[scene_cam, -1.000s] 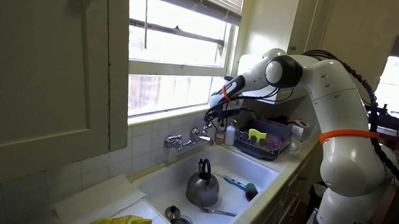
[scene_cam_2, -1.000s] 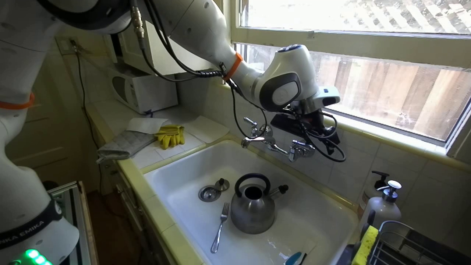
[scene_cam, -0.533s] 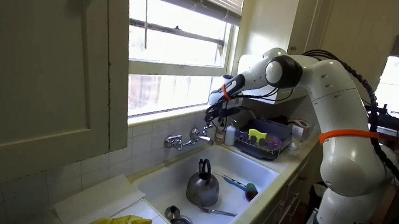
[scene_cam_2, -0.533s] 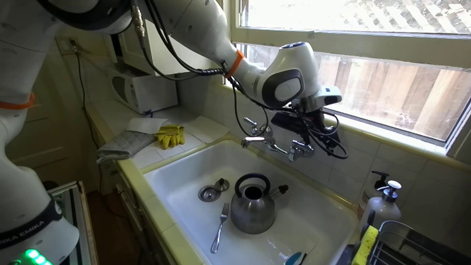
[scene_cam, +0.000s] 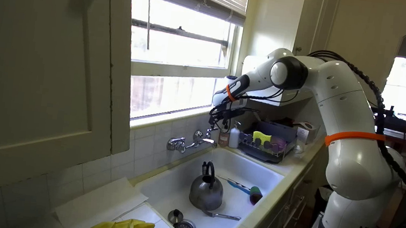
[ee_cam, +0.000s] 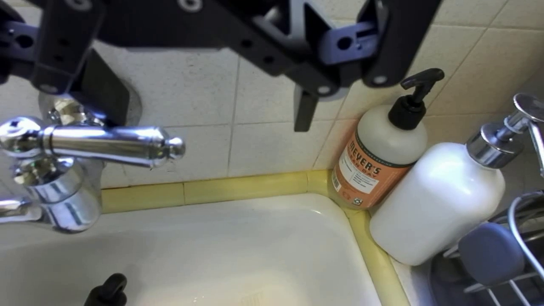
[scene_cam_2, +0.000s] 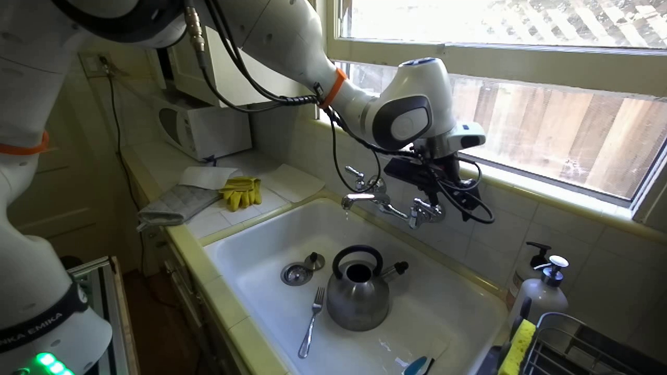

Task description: Move the tea pot lid slightly to the left, place the teapot under the faucet nozzle and open the faucet then close it after the water runs a bit

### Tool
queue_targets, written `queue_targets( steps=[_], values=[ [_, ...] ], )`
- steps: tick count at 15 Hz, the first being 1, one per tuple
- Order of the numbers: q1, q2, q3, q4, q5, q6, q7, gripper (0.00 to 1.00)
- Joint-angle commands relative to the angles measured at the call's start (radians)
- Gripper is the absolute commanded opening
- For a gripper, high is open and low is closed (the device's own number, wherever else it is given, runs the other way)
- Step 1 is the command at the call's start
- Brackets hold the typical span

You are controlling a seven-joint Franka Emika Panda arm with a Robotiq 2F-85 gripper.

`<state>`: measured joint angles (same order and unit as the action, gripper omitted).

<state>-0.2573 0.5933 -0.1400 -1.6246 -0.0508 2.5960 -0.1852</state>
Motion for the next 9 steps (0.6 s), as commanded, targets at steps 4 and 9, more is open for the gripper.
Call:
queue_targets(
  steps=[4,9],
  values=[
    [0.012,-0.022,-0.024,-0.058,-0.043,-0.082,0.002,1.00],
    [0.029,-0.035,-0.045,-0.074,-0.064,-0.049,0.038,1.00]
  ],
)
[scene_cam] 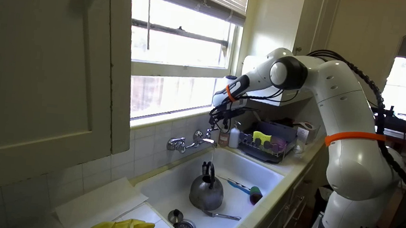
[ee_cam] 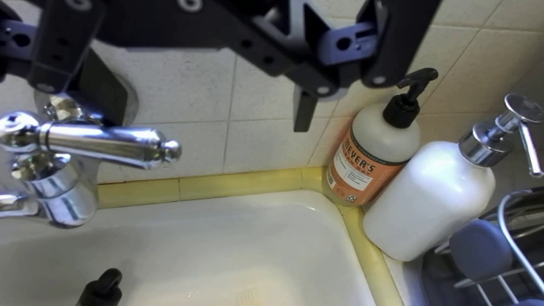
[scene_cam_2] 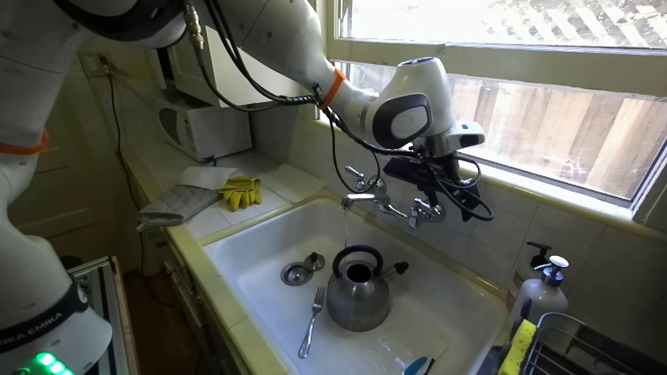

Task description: Move the tea pot lid slightly to the left, place the teapot under the faucet nozzle and open the faucet then close it after the water runs a bit

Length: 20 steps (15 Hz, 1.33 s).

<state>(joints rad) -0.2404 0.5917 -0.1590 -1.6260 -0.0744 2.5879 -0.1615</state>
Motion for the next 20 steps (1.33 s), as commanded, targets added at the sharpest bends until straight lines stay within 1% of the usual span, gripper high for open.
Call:
queue_targets(
  steps=[1,5,8,11,15,20],
  values=[
    [0.008,-0.041,-0.020,-0.080,-0.035,-0.037,0.007,1.00],
    [0.013,-0.072,-0.024,-0.122,-0.039,0.012,0.013,1.00],
    [0.023,-0.112,-0.034,-0.185,-0.050,0.088,0.026,1.00],
    [0.046,-0.144,-0.069,-0.241,-0.079,0.172,0.070,1.00],
    [0.051,-0.196,-0.089,-0.326,-0.074,0.283,0.096,1.00],
    [0.049,-0.238,-0.086,-0.390,-0.066,0.277,0.084,1.00]
  ],
)
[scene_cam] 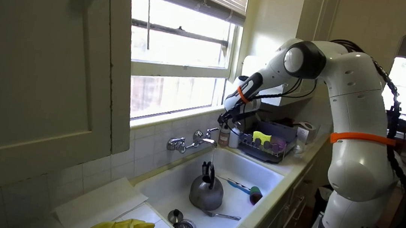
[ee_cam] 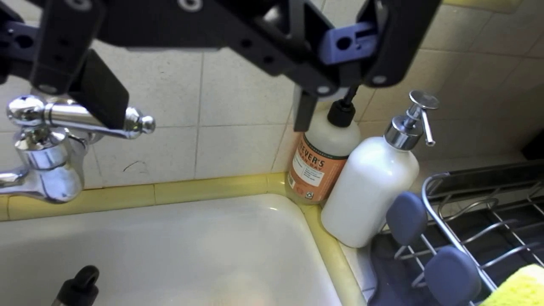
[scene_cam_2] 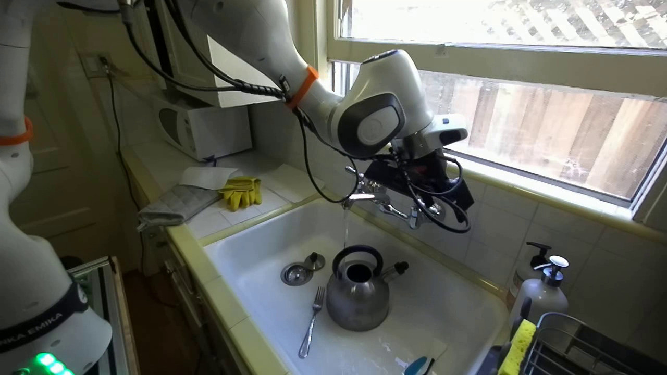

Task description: Move the tea pot lid slightly to the left, place the teapot under the faucet nozzle and open the faucet then close it after the water runs a bit

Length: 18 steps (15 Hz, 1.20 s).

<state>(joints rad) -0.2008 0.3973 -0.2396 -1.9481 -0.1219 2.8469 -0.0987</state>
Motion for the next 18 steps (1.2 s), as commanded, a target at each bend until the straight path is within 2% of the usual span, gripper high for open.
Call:
queue_targets(
  steps=[1,18],
  values=[
    [0.007,-0.048,-0.002,-0.075,-0.015,0.020,0.018,1.00],
    [0.010,-0.041,-0.005,-0.076,-0.019,0.001,0.019,1.00]
  ],
)
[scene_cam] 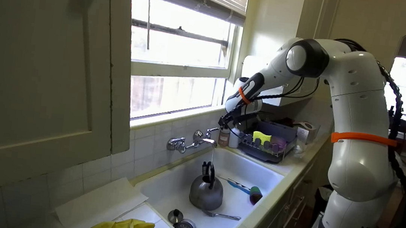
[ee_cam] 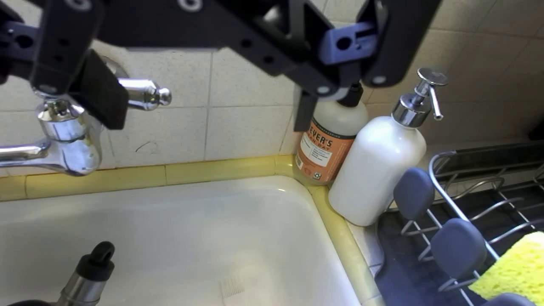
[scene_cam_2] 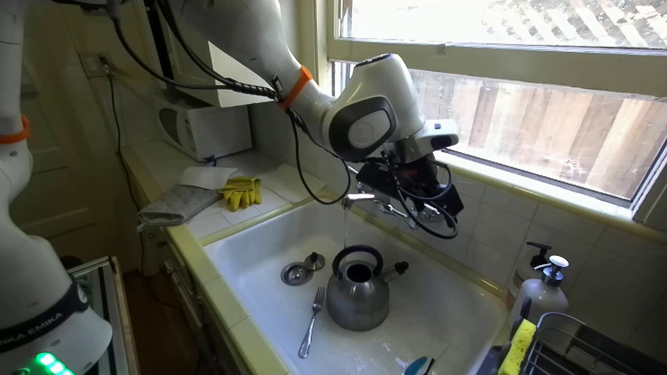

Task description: Move the tea pot lid slightly to the left, place the teapot under the faucet nozzle and open the faucet then close it after the water runs a bit

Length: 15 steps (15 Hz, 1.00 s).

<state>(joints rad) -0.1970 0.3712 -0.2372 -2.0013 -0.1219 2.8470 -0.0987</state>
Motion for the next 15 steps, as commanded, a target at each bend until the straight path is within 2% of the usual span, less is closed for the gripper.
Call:
queue_targets(
  steps=[1,15],
  values=[
    [0.003,-0.015,-0.004,-0.021,-0.015,-0.002,0.015,1.00],
    [0.002,-0.013,-0.001,-0.017,-0.014,-0.012,0.011,1.00]
  ],
)
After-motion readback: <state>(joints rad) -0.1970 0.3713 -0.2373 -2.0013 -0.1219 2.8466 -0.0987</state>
